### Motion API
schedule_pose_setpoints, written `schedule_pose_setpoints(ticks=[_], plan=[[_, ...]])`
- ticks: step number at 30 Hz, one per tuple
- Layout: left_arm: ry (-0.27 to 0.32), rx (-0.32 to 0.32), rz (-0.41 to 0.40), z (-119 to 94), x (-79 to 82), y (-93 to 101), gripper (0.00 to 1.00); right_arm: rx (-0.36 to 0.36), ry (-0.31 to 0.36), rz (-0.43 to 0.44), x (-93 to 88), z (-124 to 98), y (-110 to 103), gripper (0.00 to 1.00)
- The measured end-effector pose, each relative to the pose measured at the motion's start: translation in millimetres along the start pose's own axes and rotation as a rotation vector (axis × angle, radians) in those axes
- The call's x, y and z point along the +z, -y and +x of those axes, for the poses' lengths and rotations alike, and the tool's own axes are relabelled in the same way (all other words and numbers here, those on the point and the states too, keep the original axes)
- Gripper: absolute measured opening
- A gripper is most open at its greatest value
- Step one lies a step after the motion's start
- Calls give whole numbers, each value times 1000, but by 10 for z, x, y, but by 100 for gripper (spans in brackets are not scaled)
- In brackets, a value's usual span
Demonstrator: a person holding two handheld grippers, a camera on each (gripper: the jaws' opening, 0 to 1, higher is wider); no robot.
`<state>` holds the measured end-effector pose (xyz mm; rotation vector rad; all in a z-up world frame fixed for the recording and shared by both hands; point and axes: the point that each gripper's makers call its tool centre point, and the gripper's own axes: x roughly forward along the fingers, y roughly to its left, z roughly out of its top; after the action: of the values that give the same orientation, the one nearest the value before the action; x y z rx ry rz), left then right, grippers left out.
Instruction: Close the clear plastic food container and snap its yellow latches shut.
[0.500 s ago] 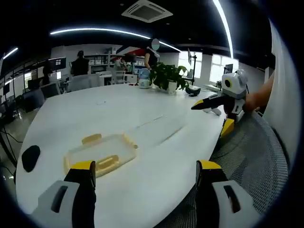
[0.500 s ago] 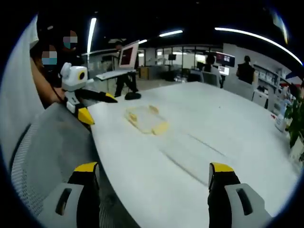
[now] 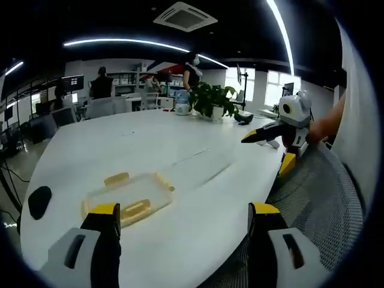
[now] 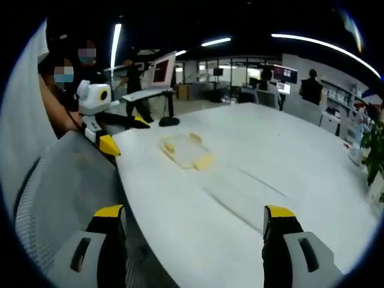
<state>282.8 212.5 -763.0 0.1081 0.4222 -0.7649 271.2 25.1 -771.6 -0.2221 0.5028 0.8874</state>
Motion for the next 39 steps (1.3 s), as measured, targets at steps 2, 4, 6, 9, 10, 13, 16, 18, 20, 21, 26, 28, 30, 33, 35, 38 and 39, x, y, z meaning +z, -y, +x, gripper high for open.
schedule_pose_setpoints(ticks=[2, 4, 6, 9, 10, 13, 16, 18, 20, 21, 26, 28, 30, 33, 35, 38, 39], plan=[[1, 0, 0, -4, 2, 1, 89, 4, 0, 1, -3, 2, -10, 96], [-1, 0, 0, -6, -1, 4, 89, 8, 2, 1, -4, 3, -18, 96], [-1, -1, 2, -7, -3, 7, 89, 10, -3, 1, -12, 4, -24, 96], [-3, 0, 1, -8, -11, 4, 89, 15, -4, 0, -13, 6, -35, 96], [-3, 0, -1, -8, -11, 5, 89, 16, -4, 1, -15, 7, -36, 96], [-4, 0, 2, -7, -16, 4, 89, 15, -6, 0, -16, 7, -38, 96], [-9, 2, 2, -6, -23, -3, 88, 16, -7, 0, -22, 9, -35, 96], [-11, 0, -2, -5, -21, 4, 88, 16, -4, -2, -11, 6, -34, 96], [-15, 2, 0, -5, -25, 3, 88, 17, -5, -2, -13, 7, -35, 96], [-16, 2, -1, -5, -26, 3, 88, 16, -6, -3, -15, 6, -35, 96], [-15, 7, -8, -8, -35, -14, 88, 18, -4, -2, -13, 6, -36, 96], [-16, 8, -7, -8, -34, -12, 88, 19, -4, -4, -12, 6, -40, 96], [-15, 7, -9, -7, -33, -11, 88, 22, -4, -4, -11, 7, -43, 96], [-16, 6, -12, -8, -31, -8, 87, 22, -4, -5, -11, 7, -45, 95], [-22, 6, -5, -10, -39, -5, 87, 22, -3, -12, -4, 4, -52, 95], [-19, 3, -4, -11, -35, -2, 87, 23, 0, -13, 2, 0, -58, 95], [-19, 3, -3, -14, -32, -1, 87, 19, 3, -12, 9, -4, -48, 95]])
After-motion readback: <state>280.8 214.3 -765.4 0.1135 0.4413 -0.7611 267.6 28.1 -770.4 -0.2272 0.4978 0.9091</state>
